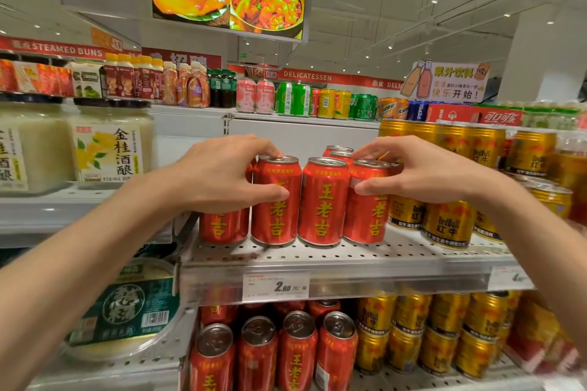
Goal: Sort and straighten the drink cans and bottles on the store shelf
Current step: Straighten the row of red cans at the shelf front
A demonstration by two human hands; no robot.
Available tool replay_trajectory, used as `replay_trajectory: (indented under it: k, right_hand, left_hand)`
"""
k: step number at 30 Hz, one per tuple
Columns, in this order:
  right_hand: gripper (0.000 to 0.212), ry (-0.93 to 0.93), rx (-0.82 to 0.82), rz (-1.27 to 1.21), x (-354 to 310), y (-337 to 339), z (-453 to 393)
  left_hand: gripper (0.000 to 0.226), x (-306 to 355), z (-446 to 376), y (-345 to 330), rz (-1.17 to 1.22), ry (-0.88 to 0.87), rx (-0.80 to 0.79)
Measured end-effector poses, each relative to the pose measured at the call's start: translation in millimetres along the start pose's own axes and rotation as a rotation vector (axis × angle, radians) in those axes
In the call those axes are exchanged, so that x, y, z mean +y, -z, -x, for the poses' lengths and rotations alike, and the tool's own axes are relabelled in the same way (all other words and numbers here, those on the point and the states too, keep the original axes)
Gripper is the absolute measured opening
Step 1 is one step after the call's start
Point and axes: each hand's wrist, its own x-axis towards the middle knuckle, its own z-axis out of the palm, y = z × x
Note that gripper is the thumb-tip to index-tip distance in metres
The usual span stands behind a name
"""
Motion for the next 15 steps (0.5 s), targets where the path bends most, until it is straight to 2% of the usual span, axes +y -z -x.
replay_trajectory:
  k: [5, 9, 13, 15]
  right_hand:
    - [0.068, -0.017, -0.031, 0.008, -4, 4, 2]
    - [0.065, 0.089, 0.086, 0.0, -26, 1, -6]
    - [0.067, 0.113, 0.044, -0.036, -41, -19, -11]
    - [0.066, 0.106, 0.082, -0.055, -39, -25, -9]
  left_hand:
    - [0.057, -1, -1, -1, 0.006, -0.013, 0.011]
    - [0.063, 0, 0, 0, 0.005, -0.007, 0.008]
    - [0.06, 1, 2, 2, 0.015, -0.006, 0.008]
    - [0.059, 2, 3, 5, 0.036, -0.005, -0.002]
